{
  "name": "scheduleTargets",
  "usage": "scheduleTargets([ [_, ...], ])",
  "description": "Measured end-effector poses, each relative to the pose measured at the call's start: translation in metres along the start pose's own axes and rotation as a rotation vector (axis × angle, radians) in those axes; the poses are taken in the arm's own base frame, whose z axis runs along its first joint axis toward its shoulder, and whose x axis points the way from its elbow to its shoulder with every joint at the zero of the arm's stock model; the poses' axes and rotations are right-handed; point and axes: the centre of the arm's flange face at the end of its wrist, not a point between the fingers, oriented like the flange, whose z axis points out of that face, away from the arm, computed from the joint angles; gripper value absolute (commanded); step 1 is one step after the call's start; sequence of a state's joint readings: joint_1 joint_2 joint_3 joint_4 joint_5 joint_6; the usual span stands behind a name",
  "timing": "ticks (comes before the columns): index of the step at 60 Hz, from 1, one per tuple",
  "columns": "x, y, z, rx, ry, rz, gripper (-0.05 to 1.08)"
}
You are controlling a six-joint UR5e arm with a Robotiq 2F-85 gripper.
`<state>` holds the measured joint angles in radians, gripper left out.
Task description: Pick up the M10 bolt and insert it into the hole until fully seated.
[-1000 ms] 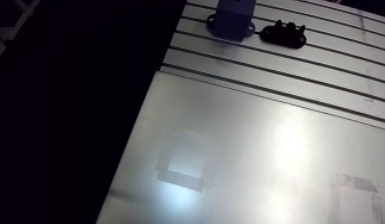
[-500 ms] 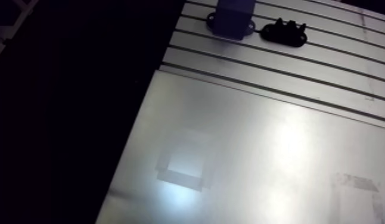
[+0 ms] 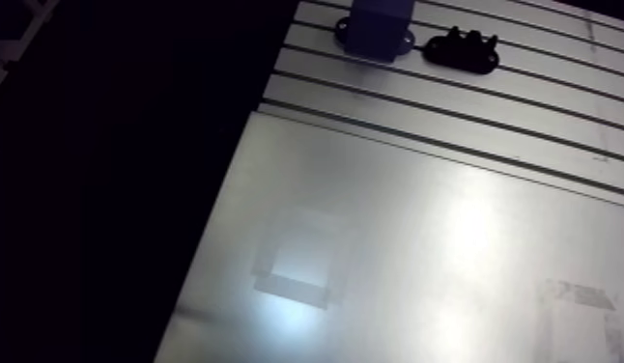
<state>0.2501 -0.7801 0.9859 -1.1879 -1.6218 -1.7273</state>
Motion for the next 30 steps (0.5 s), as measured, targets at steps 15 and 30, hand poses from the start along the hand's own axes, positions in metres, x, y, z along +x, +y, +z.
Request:
scheduleTargets([
  [15,0.0022,0.0003,0.0019,0.000,-0.003,-0.001,1.07],
  [30,0.0033,0.0005,0.0025,0.000,-0.003,0.000,1.07],
])
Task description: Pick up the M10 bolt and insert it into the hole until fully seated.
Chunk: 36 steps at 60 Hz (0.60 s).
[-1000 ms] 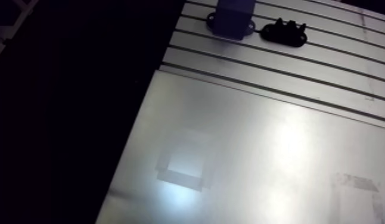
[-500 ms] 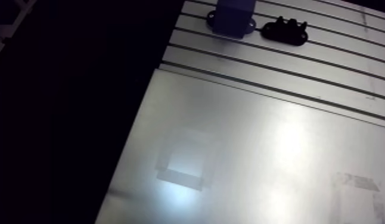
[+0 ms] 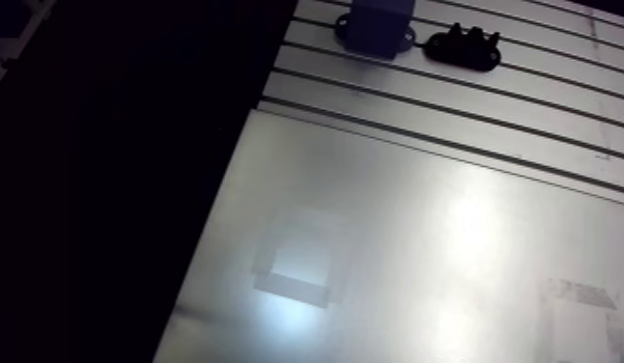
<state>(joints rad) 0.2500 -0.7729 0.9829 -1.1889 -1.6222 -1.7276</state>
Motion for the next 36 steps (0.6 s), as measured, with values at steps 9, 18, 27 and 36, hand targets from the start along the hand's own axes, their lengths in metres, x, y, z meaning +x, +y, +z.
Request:
scheduleTargets([
  [9,0.0005,0.0000,-0.0002,0.000,0.002,0.000,1.07],
  [18,0.0005,0.0001,-0.0015,-0.001,0.006,0.000,1.07],
  [27,0.0007,0.0002,-0.0025,-0.002,0.010,0.000,1.07],
  [36,0.0010,0.0003,-0.0022,-0.001,0.009,0.000,1.07],
])
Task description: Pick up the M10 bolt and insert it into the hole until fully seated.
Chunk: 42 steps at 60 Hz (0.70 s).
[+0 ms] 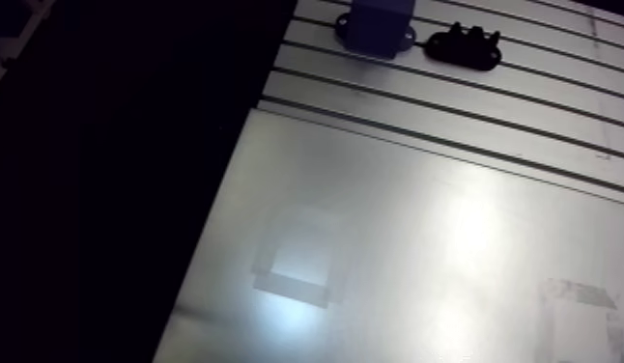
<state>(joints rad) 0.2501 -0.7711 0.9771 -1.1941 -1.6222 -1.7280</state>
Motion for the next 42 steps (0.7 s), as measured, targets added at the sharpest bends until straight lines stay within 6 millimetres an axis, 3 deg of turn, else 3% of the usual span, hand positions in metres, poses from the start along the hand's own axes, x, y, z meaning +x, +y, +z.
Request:
scheduleTargets([
  [42,0.0034,0.0001,0.0052,0.003,-0.010,-0.001,1.07],
])
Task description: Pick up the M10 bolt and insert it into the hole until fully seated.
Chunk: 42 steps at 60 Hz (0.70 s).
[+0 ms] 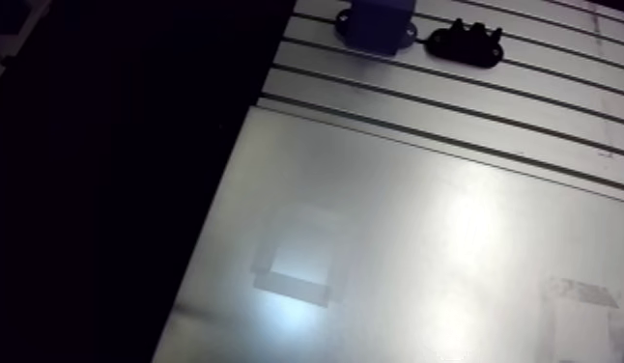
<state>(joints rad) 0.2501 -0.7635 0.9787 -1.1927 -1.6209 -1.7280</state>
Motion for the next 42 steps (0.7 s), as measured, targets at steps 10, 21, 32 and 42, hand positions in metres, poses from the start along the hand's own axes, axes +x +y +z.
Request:
scheduleTargets([
  [10,0.0002,0.0001,0.0009,0.000,-0.002,0.000,1.03],
  [21,0.0007,-0.0004,0.0017,-0.001,-0.004,0.000,0.99],
  [32,0.0013,-0.0006,0.0026,-0.001,-0.006,0.000,0.92],
  [42,0.0014,-0.0007,0.0030,-0.002,-0.007,0.000,0.01],
])
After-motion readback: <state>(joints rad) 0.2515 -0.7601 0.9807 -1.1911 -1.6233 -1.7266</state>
